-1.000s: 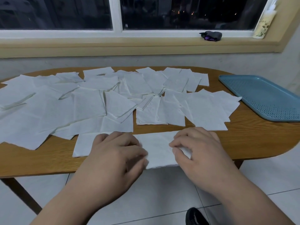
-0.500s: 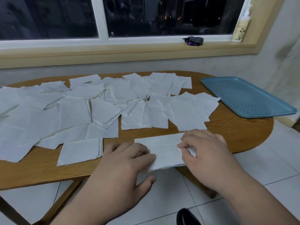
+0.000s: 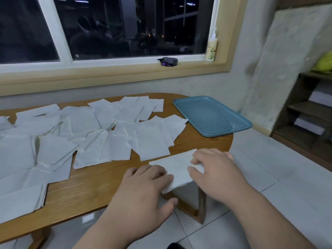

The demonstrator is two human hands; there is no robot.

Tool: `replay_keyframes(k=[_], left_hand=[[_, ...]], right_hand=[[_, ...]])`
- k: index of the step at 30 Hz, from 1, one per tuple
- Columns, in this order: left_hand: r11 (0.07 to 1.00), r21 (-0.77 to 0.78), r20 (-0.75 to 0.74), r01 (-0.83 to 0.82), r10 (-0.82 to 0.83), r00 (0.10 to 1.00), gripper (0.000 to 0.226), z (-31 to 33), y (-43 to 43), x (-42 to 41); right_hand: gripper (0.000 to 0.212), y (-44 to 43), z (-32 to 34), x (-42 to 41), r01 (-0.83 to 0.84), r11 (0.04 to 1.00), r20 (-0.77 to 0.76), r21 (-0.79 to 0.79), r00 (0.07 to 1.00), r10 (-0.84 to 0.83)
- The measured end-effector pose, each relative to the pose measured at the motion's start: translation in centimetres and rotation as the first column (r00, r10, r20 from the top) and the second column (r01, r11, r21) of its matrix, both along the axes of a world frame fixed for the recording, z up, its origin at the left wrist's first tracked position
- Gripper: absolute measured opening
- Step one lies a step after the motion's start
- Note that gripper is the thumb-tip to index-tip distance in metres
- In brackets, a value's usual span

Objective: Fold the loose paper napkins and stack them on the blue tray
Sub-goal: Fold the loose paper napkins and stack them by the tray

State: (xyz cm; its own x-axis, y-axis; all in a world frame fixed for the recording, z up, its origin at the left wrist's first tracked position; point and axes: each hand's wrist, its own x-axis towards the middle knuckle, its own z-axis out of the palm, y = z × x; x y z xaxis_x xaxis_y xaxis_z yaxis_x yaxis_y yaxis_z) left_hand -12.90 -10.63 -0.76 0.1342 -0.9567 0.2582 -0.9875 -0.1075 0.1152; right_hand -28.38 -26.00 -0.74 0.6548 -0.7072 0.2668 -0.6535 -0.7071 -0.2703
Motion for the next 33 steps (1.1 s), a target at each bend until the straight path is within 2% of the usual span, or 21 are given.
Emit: replay_keyframes(k=[6,15,18,20,23,28,33], left_hand=[[0.998,0.034,-0.039,0.052,-0.05,0.998,0.056,0.0,-5.1,-1.9],[0.998,0.042,-0.006,0.047,-0.046,0.999,0.058,-0.1,-8.5,-2.6],[0.998,0.026,-0.054,0.057,-0.055,0.997,0.056,0.0,-8.0,-2.4],[0.999,0.009,-0.102,0.033,-0.032,0.994,0.055,0.0,-7.0,-1.7],[0.997,-0.016,-0.119,-0.076,0.073,0.99,0.06,0.1,-4.7,0.5],[0.98,-0.035,-0.085,-0.198,0.195,0.977,0.053,-0.1,-0.3,4.3],[0.965,-0.053,-0.111,-0.258,0.252,0.962,0.05,-0.4,2.6,6.3]], right_hand=[[0.022,-4.0,-0.1,-2.0,0.096,0.995,0.003,0.017,0.995,-0.096],[0.019,-6.8,-0.1,-2.6,0.157,0.987,0.021,0.042,0.987,-0.158],[0.017,-6.5,0.4,-2.4,0.156,0.986,0.004,0.061,0.988,-0.157],[0.014,-5.8,0.9,-2.0,0.14,0.99,0.018,0.036,0.99,-0.14],[0.026,-3.1,1.8,-0.3,0.065,0.998,0.077,-0.021,0.995,-0.063],[0.032,1.7,2.9,6.2,-0.133,0.987,0.041,0.091,0.991,0.13],[0.032,4.1,2.3,11.1,-0.09,0.991,-0.056,0.099,0.994,0.096]])
